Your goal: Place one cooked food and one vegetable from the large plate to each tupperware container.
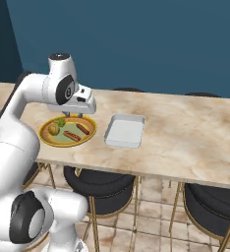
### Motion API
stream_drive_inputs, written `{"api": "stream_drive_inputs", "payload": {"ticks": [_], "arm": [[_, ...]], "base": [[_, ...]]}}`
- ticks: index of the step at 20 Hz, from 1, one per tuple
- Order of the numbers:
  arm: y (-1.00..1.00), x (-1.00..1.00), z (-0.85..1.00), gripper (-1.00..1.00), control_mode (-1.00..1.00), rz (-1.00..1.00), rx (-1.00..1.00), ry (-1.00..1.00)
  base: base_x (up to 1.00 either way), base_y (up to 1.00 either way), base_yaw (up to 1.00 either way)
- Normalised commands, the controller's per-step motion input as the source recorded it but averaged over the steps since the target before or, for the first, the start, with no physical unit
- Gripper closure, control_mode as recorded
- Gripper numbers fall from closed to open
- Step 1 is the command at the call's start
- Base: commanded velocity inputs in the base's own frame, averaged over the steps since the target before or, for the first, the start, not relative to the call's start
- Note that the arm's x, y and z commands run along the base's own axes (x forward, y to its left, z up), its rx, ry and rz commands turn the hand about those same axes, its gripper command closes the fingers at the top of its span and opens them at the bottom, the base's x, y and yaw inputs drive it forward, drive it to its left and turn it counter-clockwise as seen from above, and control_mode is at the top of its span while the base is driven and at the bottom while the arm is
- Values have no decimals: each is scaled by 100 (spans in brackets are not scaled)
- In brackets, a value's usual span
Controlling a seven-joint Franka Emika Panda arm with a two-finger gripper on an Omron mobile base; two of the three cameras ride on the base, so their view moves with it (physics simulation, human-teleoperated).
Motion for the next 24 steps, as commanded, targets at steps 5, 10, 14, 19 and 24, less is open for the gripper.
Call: {"api": "stream_drive_inputs", "payload": {"ticks": [5,10,14,19,24], "arm": [[22,47,-14,-100,-100,1,0,0],[62,98,-21,-100,-100,13,0,0],[68,97,-28,-100,-100,10,0,0],[18,98,-47,-100,-100,9,-3,0],[-9,77,-63,-100,-100,6,-4,3]], "base": [[0,0,0],[0,0,0],[0,0,0],[0,0,0],[0,0,0]]}}
